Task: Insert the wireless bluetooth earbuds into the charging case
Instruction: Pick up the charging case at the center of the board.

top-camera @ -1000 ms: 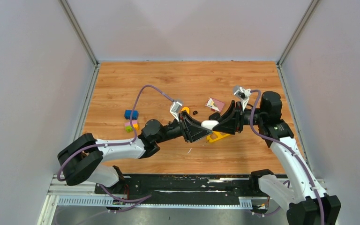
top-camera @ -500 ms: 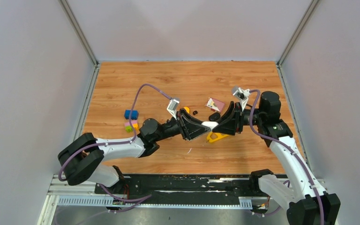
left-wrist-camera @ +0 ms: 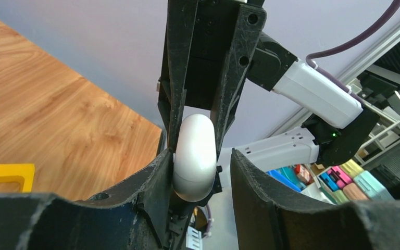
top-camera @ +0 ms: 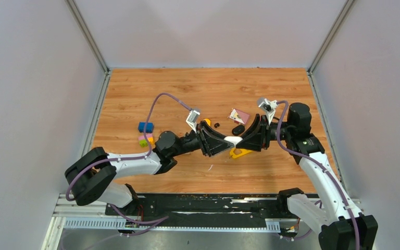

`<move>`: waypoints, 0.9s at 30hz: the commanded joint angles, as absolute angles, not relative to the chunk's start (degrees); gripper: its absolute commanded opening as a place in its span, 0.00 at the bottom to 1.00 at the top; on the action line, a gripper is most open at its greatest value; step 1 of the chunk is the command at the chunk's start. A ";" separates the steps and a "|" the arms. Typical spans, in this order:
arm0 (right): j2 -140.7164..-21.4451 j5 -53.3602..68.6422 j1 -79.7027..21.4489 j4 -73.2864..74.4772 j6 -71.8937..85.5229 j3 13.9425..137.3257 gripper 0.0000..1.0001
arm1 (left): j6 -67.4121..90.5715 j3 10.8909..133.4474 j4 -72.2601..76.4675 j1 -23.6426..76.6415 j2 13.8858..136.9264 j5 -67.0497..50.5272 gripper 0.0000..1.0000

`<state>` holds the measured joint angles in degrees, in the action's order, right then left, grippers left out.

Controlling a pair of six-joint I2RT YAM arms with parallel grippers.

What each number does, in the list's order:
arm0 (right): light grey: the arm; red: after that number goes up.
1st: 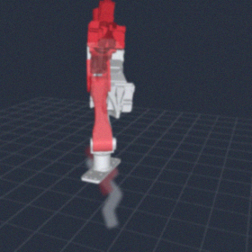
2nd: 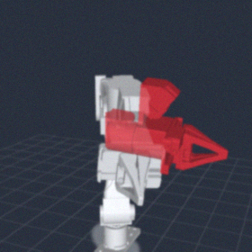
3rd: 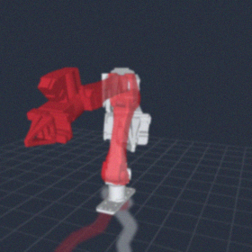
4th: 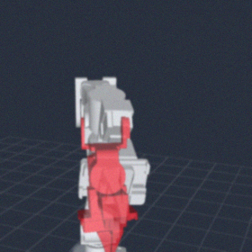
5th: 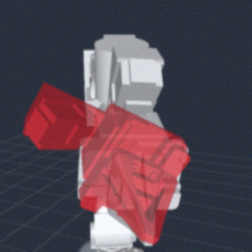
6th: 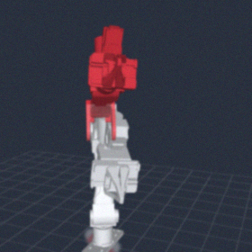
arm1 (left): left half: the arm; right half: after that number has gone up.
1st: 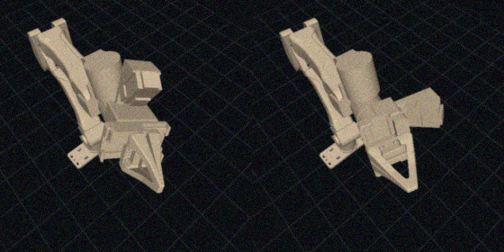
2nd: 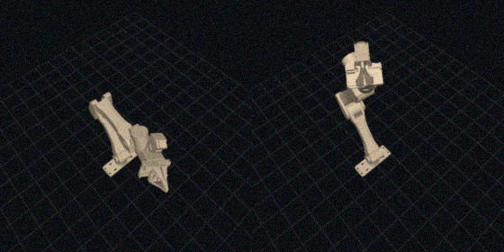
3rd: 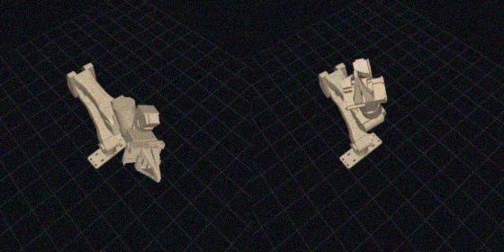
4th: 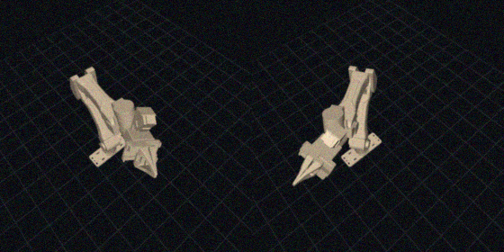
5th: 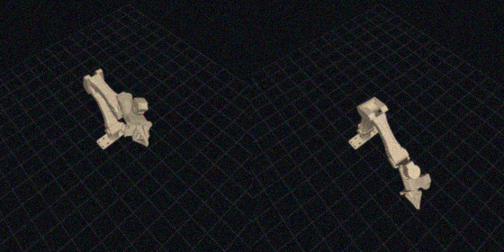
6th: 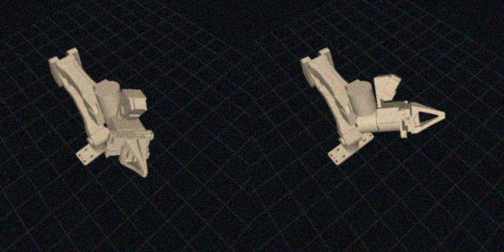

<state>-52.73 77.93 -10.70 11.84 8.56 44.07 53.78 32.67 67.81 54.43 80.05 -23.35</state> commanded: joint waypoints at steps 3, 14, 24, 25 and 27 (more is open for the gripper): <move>-51.77 77.61 -10.63 9.18 8.64 43.95 0.03 | 51.46 33.45 64.90 54.37 78.86 -24.64 0.54; -51.77 77.31 -10.63 8.32 9.41 43.35 0.03 | 51.35 33.08 66.36 54.40 79.65 -24.42 0.44; -53.23 77.62 -10.63 27.27 -8.44 51.25 0.52 | 38.39 32.07 55.42 54.59 75.05 -28.32 0.22; -54.40 76.82 -10.63 36.50 -15.95 55.13 0.58 | 35.10 31.29 52.71 54.84 72.43 -28.30 0.21; -57.62 74.56 -10.79 53.84 -32.79 62.75 0.63 | 28.56 29.95 46.80 55.54 68.40 -27.82 0.20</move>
<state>-54.24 76.31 -10.70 25.78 -3.40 49.39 42.63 31.83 56.16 54.57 76.66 -26.59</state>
